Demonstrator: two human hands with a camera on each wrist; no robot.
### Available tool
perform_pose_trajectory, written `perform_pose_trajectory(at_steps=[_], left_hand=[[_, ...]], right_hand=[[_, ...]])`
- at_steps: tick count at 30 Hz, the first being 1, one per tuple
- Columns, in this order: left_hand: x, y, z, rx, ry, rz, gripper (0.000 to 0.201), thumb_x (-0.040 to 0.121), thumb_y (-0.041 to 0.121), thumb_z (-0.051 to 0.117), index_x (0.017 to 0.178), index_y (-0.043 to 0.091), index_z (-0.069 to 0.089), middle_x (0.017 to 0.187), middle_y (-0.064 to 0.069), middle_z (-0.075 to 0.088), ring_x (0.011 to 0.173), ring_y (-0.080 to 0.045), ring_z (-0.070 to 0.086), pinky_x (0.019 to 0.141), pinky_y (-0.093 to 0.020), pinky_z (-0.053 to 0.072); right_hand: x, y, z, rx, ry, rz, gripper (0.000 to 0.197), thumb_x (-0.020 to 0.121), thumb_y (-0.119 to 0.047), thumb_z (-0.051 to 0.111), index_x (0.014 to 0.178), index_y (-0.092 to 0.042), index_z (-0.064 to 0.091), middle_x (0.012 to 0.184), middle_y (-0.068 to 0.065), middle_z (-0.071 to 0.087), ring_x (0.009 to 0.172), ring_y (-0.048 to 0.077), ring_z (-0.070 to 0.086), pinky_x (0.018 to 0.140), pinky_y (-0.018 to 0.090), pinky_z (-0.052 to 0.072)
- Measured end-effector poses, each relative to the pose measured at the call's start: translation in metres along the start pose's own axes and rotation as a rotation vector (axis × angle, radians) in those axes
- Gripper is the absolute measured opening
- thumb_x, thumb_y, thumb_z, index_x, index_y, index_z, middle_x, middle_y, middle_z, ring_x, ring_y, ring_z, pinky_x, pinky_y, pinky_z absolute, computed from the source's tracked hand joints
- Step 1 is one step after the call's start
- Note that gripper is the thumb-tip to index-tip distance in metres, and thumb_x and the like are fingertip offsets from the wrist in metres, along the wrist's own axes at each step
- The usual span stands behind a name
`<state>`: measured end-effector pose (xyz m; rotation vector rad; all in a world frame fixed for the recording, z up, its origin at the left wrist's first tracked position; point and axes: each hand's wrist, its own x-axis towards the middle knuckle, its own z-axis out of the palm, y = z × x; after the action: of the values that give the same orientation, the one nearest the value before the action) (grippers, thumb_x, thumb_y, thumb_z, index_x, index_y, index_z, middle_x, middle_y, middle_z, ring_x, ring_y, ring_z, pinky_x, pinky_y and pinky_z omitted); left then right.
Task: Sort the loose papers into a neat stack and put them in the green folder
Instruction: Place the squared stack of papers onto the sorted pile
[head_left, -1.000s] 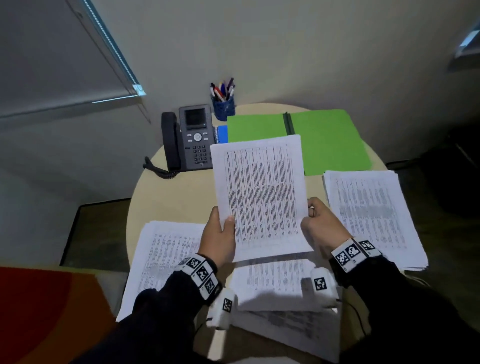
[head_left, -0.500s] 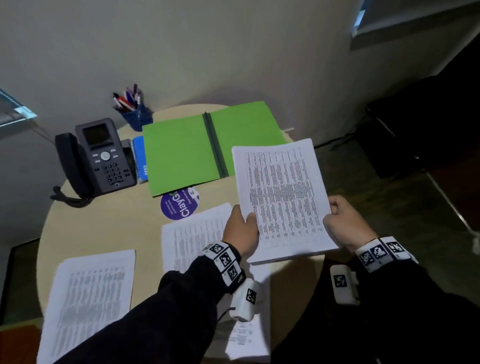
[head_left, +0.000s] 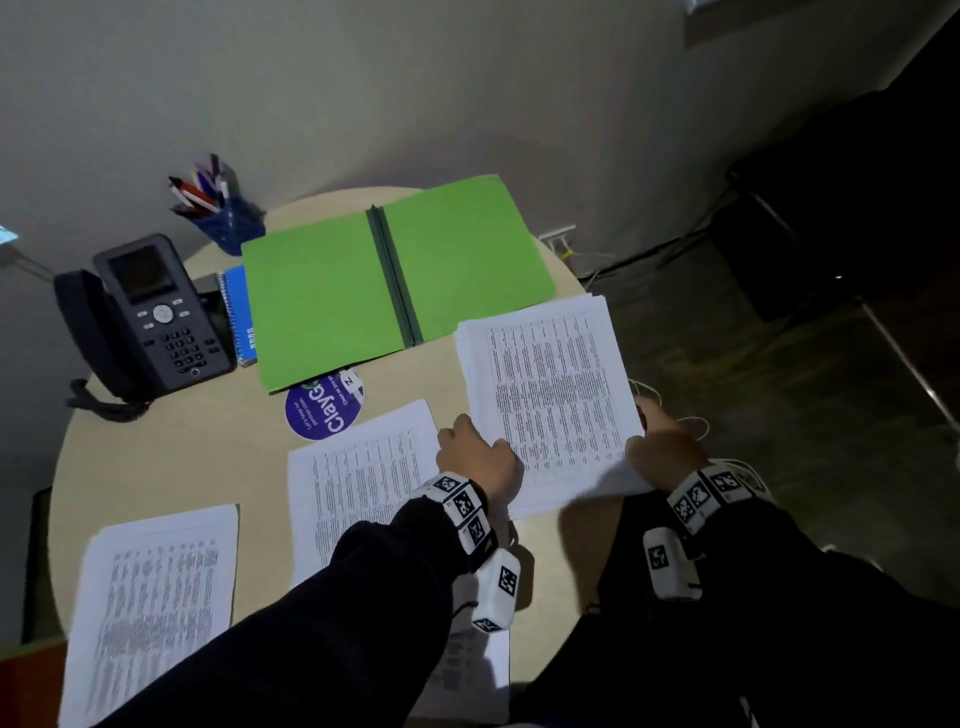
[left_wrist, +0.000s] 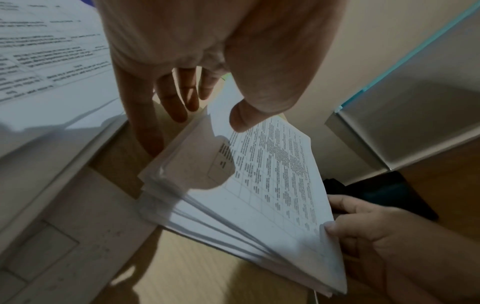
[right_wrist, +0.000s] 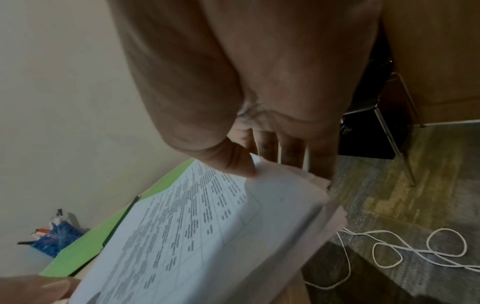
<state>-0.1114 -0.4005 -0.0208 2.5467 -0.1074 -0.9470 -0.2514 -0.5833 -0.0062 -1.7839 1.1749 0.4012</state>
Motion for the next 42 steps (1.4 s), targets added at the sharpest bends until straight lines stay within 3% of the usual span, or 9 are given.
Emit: perform_pose_trajectory(at_steps=[5,12,19,23,28,31,33,37,42], left_hand=[[0.006,0.001,-0.004,-0.049,-0.117,0.020,0.012,0.091,0.020,0.051,0.098,0.016,0.042,0.115,-0.010,0.045,0.083,-0.032,0.055,0.082,-0.041,0.048],[0.011,-0.007,-0.008,-0.188,-0.200,0.071,0.070,0.080,0.017,0.047,0.146,0.032,0.036,0.129,-0.017,0.047,0.083,-0.024,0.053,0.059,-0.027,0.041],[0.007,-0.005,-0.013,-0.187,-0.249,-0.003,0.076,0.090,0.011,0.047,0.157,0.035,0.019,0.153,-0.018,0.027,0.075,-0.026,0.049,0.026,-0.018,0.037],[0.007,-0.009,-0.012,-0.218,-0.277,-0.028,0.085,0.081,0.010,0.046,0.156,0.042,0.020,0.158,-0.013,0.023,0.092,-0.036,0.058,0.039,-0.024,0.042],[0.009,-0.016,-0.015,-0.264,-0.280,-0.073,0.089,0.081,0.013,0.046,0.159,0.042,0.015,0.161,-0.011,0.025,0.112,-0.041,0.059,0.051,-0.026,0.044],[0.006,-0.014,-0.013,-0.290,-0.282,-0.080,0.094,0.077,0.016,0.045,0.158,0.049,0.011,0.160,-0.009,0.026,0.118,-0.046,0.057,0.078,-0.046,0.055],[0.012,-0.015,-0.007,-0.314,-0.272,-0.096,0.095,0.072,0.018,0.044,0.158,0.044,0.015,0.153,-0.016,0.038,0.119,-0.049,0.059,0.085,-0.055,0.056],[0.019,-0.020,-0.002,-0.298,-0.288,-0.142,0.086,0.064,0.015,0.045,0.149,0.026,0.038,0.129,-0.014,0.056,0.097,-0.047,0.070,0.068,-0.048,0.061],[0.014,-0.018,-0.001,-0.234,-0.162,-0.076,0.053,0.075,0.025,0.052,0.125,0.010,0.056,0.122,-0.019,0.064,0.107,-0.039,0.067,0.090,-0.051,0.059]], right_hand=[[0.007,0.002,0.001,-0.010,-0.032,-0.025,0.071,0.077,-0.006,0.040,0.128,-0.055,0.041,0.102,-0.004,0.064,0.092,0.025,0.064,0.088,0.041,0.053],[-0.007,-0.014,-0.005,-0.007,-0.064,-0.016,0.080,0.087,0.005,0.034,0.147,-0.047,0.032,0.097,-0.014,0.045,0.082,0.009,0.049,0.097,0.033,0.045],[-0.007,-0.014,0.007,-0.120,-0.025,0.043,0.071,0.090,-0.009,0.042,0.148,-0.045,0.021,0.092,-0.008,0.038,0.093,0.025,0.055,0.094,0.033,0.045],[0.007,-0.008,0.022,-0.189,0.020,0.076,0.061,0.086,-0.009,0.052,0.143,-0.018,0.032,0.126,0.019,0.051,0.108,0.037,0.057,0.098,0.043,0.049],[-0.002,-0.014,0.020,-0.078,0.063,0.131,0.051,0.094,-0.002,0.044,0.143,-0.017,0.044,0.120,0.009,0.048,0.123,0.035,0.051,0.098,0.034,0.042],[0.002,-0.012,0.027,-0.026,0.068,0.133,0.053,0.091,0.004,0.041,0.140,-0.016,0.049,0.122,0.004,0.055,0.110,0.031,0.055,0.085,0.033,0.049],[0.005,-0.011,0.029,0.010,0.084,0.160,0.057,0.087,0.006,0.043,0.137,-0.020,0.051,0.120,0.004,0.058,0.102,0.029,0.055,0.073,0.031,0.051],[0.008,-0.008,0.031,-0.009,0.171,0.199,0.057,0.079,0.007,0.051,0.131,-0.013,0.061,0.129,0.008,0.066,0.106,0.031,0.061,0.086,0.033,0.052],[0.006,0.003,0.035,0.012,0.212,0.201,0.040,0.087,-0.003,0.048,0.118,-0.016,0.070,0.123,0.006,0.071,0.095,0.028,0.064,0.081,0.031,0.052]])
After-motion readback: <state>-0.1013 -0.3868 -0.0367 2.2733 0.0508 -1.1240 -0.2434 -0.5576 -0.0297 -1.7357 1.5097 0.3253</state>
